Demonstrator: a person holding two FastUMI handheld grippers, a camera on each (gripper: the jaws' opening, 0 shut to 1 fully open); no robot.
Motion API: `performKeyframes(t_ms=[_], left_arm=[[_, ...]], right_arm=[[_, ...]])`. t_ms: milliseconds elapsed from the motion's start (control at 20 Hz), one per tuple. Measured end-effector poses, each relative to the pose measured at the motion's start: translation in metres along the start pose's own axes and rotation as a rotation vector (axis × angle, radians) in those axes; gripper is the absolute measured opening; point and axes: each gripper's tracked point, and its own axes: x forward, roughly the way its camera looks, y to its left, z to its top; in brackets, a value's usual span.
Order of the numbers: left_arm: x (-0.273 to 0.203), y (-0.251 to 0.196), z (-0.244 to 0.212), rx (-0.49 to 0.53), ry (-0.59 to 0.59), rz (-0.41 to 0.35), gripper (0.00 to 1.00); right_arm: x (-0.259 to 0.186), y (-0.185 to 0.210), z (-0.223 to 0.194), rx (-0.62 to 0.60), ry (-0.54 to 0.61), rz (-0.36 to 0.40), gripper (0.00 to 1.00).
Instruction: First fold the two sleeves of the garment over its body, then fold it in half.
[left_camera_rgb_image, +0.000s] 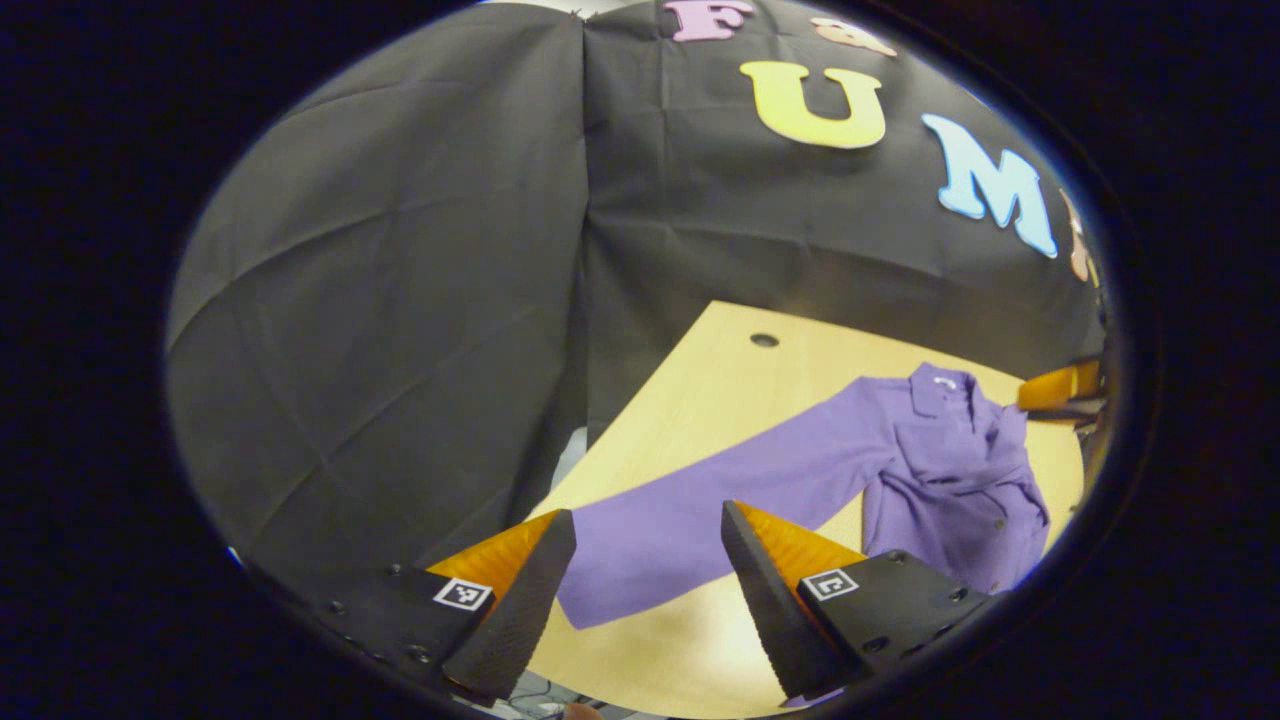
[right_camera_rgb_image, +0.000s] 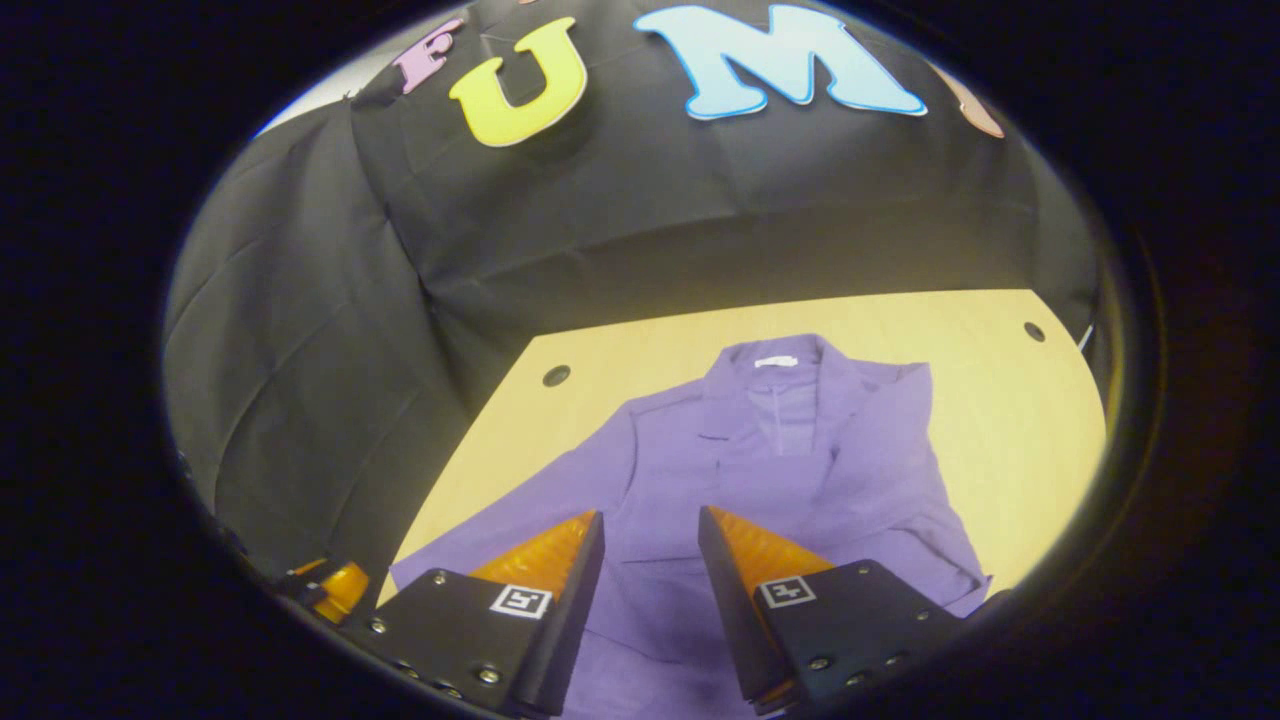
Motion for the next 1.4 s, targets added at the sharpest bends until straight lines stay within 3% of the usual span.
performKeyframes(t_ms=[50,150,350,750,950,1050,1150,1350,1400], left_arm=[[0.01,0.003,-0.015,-0.01,0.033,0.009,0.97],[0.031,0.008,-0.044,-0.037,0.113,0.029,1.0],[0.05,0.022,-0.072,-0.065,0.175,0.055,0.99],[0.058,0.019,-0.1,-0.04,0.23,0.086,1.0],[0.058,0.014,-0.098,-0.062,0.211,0.088,0.95],[0.06,0.008,-0.098,-0.058,0.194,0.087,0.86],[0.063,0.0,-0.095,-0.052,0.184,0.074,0.67],[0.067,-0.002,-0.091,-0.074,0.184,0.105,0.12],[0.066,0.0,-0.09,-0.075,0.201,0.11,0.12]], right_arm=[[-0.008,-0.006,0.003,-0.002,-0.009,-0.008,0.6],[-0.022,-0.02,0.007,-0.008,-0.025,-0.033,0.6],[-0.044,-0.046,0.01,0.011,-0.046,-0.083,0.6],[-0.065,-0.079,0.007,0.041,-0.057,-0.141,0.6],[-0.067,-0.084,0.004,0.054,-0.052,-0.146,0.6],[-0.067,-0.086,0.003,0.06,-0.05,-0.144,0.6],[-0.068,-0.088,0.001,0.062,-0.048,-0.144,0.6],[-0.07,-0.094,0.0,0.068,-0.042,-0.144,0.6],[-0.071,-0.095,0.0,0.071,-0.042,-0.146,0.6]])
